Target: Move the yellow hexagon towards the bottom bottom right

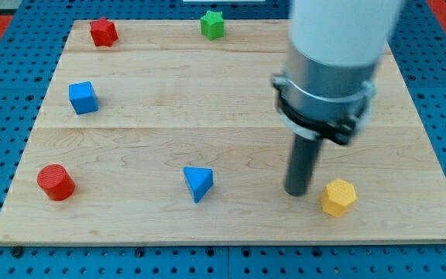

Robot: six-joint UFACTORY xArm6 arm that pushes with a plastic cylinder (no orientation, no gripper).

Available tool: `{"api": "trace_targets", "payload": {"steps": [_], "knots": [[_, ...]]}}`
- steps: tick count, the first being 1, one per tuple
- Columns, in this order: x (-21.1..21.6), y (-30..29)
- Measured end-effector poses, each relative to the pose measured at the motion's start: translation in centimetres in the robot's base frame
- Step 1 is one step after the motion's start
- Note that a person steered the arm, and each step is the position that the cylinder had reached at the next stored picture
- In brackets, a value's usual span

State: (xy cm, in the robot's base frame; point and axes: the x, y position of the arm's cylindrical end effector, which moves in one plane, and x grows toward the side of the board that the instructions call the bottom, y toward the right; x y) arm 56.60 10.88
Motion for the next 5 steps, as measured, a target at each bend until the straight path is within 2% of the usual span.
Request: {"api": "trace_targets", "payload": {"steps": [1, 2, 3, 4, 5], "knots": [[1.0, 4.9], [1.5, 4.9], [4.4, 9.0], [2.1, 14.5], [-0.7, 11.9]]}}
